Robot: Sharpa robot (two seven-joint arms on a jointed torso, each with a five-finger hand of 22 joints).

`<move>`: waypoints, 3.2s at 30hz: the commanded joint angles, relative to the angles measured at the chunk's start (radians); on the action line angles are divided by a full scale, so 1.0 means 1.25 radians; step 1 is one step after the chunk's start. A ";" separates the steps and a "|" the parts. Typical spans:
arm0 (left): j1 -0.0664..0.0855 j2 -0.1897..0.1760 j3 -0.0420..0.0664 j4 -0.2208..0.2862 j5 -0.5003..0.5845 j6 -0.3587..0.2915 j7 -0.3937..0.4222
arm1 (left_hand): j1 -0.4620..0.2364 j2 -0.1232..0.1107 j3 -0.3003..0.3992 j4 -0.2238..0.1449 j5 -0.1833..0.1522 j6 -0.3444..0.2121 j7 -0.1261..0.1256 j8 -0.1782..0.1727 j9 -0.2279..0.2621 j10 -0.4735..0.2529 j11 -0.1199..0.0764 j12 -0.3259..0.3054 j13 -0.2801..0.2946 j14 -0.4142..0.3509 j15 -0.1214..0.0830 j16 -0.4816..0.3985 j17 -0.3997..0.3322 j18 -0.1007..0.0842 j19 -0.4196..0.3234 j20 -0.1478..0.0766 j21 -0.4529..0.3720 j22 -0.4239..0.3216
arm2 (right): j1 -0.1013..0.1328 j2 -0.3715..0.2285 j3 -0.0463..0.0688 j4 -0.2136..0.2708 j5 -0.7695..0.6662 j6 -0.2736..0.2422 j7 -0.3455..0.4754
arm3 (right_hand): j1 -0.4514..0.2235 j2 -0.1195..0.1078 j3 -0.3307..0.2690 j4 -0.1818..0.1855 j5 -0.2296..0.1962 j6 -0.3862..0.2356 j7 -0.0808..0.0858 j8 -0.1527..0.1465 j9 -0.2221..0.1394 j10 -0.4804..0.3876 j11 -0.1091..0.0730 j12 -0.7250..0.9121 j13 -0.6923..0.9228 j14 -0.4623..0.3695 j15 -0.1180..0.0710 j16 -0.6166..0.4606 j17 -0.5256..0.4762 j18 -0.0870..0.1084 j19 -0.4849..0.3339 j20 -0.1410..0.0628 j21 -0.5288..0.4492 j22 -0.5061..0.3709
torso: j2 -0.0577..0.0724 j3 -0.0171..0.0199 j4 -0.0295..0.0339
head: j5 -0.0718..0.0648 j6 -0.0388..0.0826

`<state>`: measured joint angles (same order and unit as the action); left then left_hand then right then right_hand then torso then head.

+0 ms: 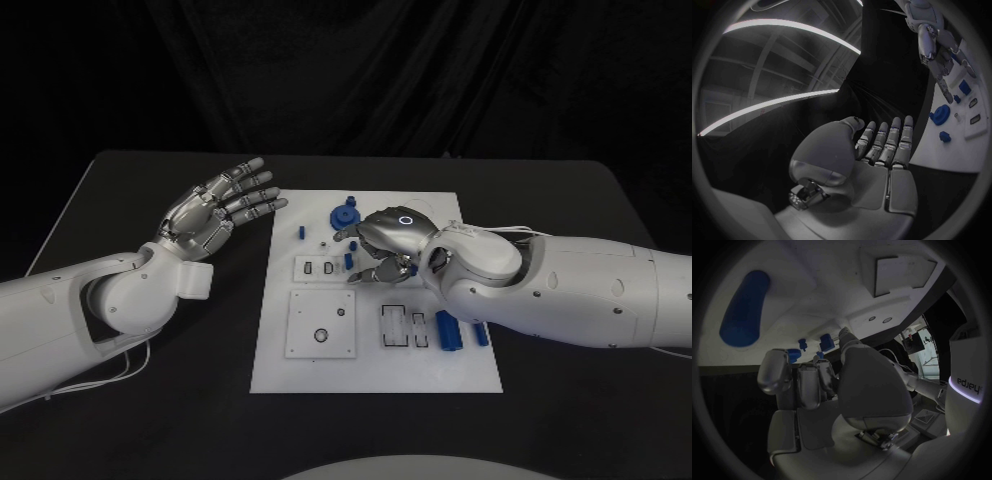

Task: Assemble the parts on the task board

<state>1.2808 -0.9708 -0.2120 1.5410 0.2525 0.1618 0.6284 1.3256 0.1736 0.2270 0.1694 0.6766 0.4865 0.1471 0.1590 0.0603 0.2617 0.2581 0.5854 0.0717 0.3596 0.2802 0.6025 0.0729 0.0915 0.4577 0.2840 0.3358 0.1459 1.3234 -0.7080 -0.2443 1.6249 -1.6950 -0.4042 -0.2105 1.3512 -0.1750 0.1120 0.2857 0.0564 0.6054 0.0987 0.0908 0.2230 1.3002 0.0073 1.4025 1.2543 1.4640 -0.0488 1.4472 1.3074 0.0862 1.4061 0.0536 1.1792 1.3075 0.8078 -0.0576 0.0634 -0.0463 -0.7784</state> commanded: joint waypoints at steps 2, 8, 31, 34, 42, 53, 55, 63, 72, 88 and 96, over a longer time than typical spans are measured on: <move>-0.001 -0.004 0.001 0.008 -0.048 -0.053 0.021 | -0.014 -0.011 0.018 -0.018 0.005 0.017 0.004 0.010 0.003 0.023 0.017 0.023 0.005 0.024 -0.016 0.033 0.007 0.000 0.035 -0.004 0.031 0.015 | 0.010 -0.020 0.003 0.014 0.061 -0.133 0.104 | 0.007 0.010 0.007 0.004 -0.003 0.029 0.002 0.011 0.004 -0.006 0.002 -0.004 0.000 0.039 -0.004 -0.008 0.084 0.002 -0.006 0.002 -0.007 0.090 | 0.000 0.0002 -0.0008 | 0.003 0.015; 0.005 -0.007 0.001 -0.004 -0.076 -0.103 0.015 | -0.048 -0.011 0.075 -0.042 -0.005 0.091 0.031 0.035 0.008 0.178 0.004 0.149 0.057 0.116 -0.047 0.160 0.049 0.013 0.107 -0.027 0.144 0.078 | 0.040 -0.062 0.003 0.010 0.243 -0.179 0.234 | 0.092 0.073 0.054 -0.044 0.070 0.087 0.005 0.046 -0.004 -0.028 0.005 -0.010 -0.009 0.021 0.001 -0.035 0.056 0.007 -0.024 0.006 -0.043 0.084 | -0.005 0.0022 -0.0024 | 0.008 0.039; 0.081 0.091 0.001 -0.121 -0.459 -0.097 -0.354 | -0.149 -0.060 0.121 -0.023 -0.113 0.287 0.013 0.101 0.031 1.047 -0.129 0.788 1.199 0.969 -0.181 0.775 1.198 -0.013 0.598 -0.092 0.928 0.889 | 0.014 -0.217 -0.003 -0.039 0.666 -0.262 0.436 | 0.080 0.120 0.066 0.000 0.098 0.224 0.017 0.121 -0.003 -0.065 0.023 -0.030 -0.051 0.006 0.015 -0.062 0.027 0.011 -0.032 0.020 -0.073 0.085 | -0.103 0.0338 -0.0223 | 0.040 0.032; 0.091 0.104 0.001 -0.124 -0.602 -0.103 -0.438 | -0.138 -0.074 0.107 0.018 -0.191 0.291 0.007 0.104 0.035 1.047 -0.134 0.788 1.199 0.969 -0.187 0.775 1.198 -0.019 0.640 -0.097 0.939 0.918 | 0.004 -0.224 -0.003 -0.043 0.681 -0.261 0.435 | 0.079 0.120 0.066 0.001 0.098 0.224 0.017 0.121 -0.003 -0.066 0.023 -0.031 -0.052 0.006 0.016 -0.062 0.026 0.011 -0.032 0.020 -0.074 0.085 | -0.117 0.0386 -0.0296 | 0.052 0.018; 0.105 0.142 0.001 -0.116 -0.885 -0.093 -0.609 | -0.097 -0.095 0.067 0.060 -0.286 0.335 -0.016 0.143 0.083 1.047 -0.157 0.788 1.199 0.969 -0.210 0.775 1.198 -0.032 0.721 -0.121 0.950 0.973 | -0.025 -0.226 -0.003 -0.057 0.694 -0.258 0.433 | 0.077 0.121 0.065 0.001 0.099 0.228 0.018 0.123 -0.003 -0.057 0.026 -0.026 -0.046 0.008 0.017 -0.059 0.029 0.010 -0.029 0.021 -0.072 0.086 | -0.145 0.0487 -0.0399 | 0.069 -0.017; 0.108 0.208 0.001 -0.096 -1.004 -0.026 -0.798 | -0.128 -0.082 -0.047 0.093 -0.394 0.314 -0.061 0.337 0.367 1.047 -0.202 0.788 1.199 0.969 -0.251 0.775 1.198 -0.033 0.744 -0.162 0.938 0.975 | -0.045 -0.225 -0.003 -0.068 0.643 -0.253 0.429 | 0.077 0.121 0.063 0.000 0.105 0.231 0.019 0.125 -0.006 -0.035 0.028 -0.014 -0.031 0.017 0.018 -0.048 0.039 0.007 -0.018 0.022 -0.056 0.093 | -0.163 0.0598 -0.0521 | 0.078 -0.052; 0.108 0.218 0.001 -0.099 -1.008 -0.016 -0.825 | -0.163 -0.074 -0.073 0.093 -0.423 0.304 -0.067 0.371 0.430 1.047 -0.207 0.788 1.199 0.969 -0.260 0.775 1.198 -0.032 0.743 -0.168 0.934 0.970 | -0.046 -0.225 -0.003 -0.068 0.633 -0.255 0.428 | 0.077 0.121 0.063 0.000 0.106 0.231 0.019 0.125 -0.006 -0.034 0.028 -0.014 -0.030 0.017 0.018 -0.048 0.039 0.007 -0.017 0.022 -0.055 0.093 | -0.164 0.0627 -0.0547 | 0.081 -0.057; 0.108 0.266 0.001 -0.124 -1.015 0.034 -0.910 | -0.198 -0.062 -0.107 0.091 -0.439 0.302 -0.079 0.398 0.520 1.047 -0.218 0.788 1.199 0.969 -0.271 0.775 1.198 -0.027 0.733 -0.181 0.923 0.952 | -0.048 -0.235 -0.003 -0.056 0.593 -0.260 0.410 | 0.075 0.119 0.061 0.000 0.107 0.231 0.019 0.124 -0.007 -0.030 0.027 -0.012 -0.029 0.020 0.018 -0.045 0.042 0.006 -0.013 0.022 -0.050 0.095 | -0.166 0.0712 -0.0606 | 0.089 -0.069; 0.104 0.331 0.001 -0.169 -1.016 0.043 -0.942 | -0.195 -0.067 -0.113 0.090 -0.431 0.305 -0.081 0.395 0.538 1.047 -0.221 0.788 1.199 0.969 -0.274 0.775 1.198 -0.028 0.737 -0.184 0.922 0.954 | -0.048 -0.233 -0.003 -0.058 0.582 -0.257 0.401 | 0.074 0.117 0.059 0.000 0.109 0.229 0.019 0.124 -0.008 -0.027 0.027 -0.011 -0.027 0.023 0.017 -0.041 0.046 0.006 -0.011 0.022 -0.048 0.096 | -0.164 0.0751 -0.0706 | 0.096 -0.070; 0.080 0.364 0.001 -0.213 -1.016 -0.014 -0.937 | -0.187 -0.068 -0.115 0.085 -0.416 0.303 -0.081 0.364 0.548 1.047 -0.222 0.788 1.199 0.969 -0.276 0.775 1.198 -0.025 0.731 -0.188 0.914 0.941 | -0.049 -0.228 -0.003 -0.065 0.567 -0.250 0.382 | 0.074 0.115 0.058 -0.002 0.115 0.228 0.019 0.122 -0.010 -0.026 0.027 -0.011 -0.028 0.025 0.017 -0.038 0.049 0.006 -0.008 0.021 -0.047 0.097 | -0.166 0.0778 -0.0741 | 0.105 -0.075; 0.064 0.369 0.001 -0.225 -1.016 -0.022 -0.923 | -0.181 -0.068 -0.114 0.081 -0.408 0.308 -0.081 0.354 0.551 1.047 -0.222 0.788 1.199 0.969 -0.276 0.775 1.198 -0.025 0.732 -0.188 0.913 0.942 | -0.050 -0.225 -0.003 -0.067 0.566 -0.247 0.380 | 0.075 0.114 0.059 -0.003 0.117 0.228 0.019 0.122 -0.011 -0.025 0.027 -0.010 -0.028 0.026 0.017 -0.038 0.049 0.006 -0.008 0.021 -0.047 0.097 | -0.167 0.0792 -0.0710 | 0.101 -0.075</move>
<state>1.3638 -0.5125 -0.2119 1.2617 -1.0160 0.1534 -0.5471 1.0908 0.0858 0.0831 0.2745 0.1626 0.8684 0.0497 0.6056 0.7480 1.4652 -0.0101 1.5672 1.3077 1.4651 -0.0609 1.5682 1.3077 0.0687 1.3728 0.0533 1.4811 1.3076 1.2642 -0.9906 -0.2490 1.5411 -0.9772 -0.7095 0.2835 1.4511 -0.0275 0.1877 0.2842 0.1975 0.8879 0.1201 0.2440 0.2103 1.2596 0.0411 1.3872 1.2198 1.4649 -0.0339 1.3959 1.3073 0.0862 1.3902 0.0768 1.1160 1.3075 0.5996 0.0407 -0.0281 0.0824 -0.8728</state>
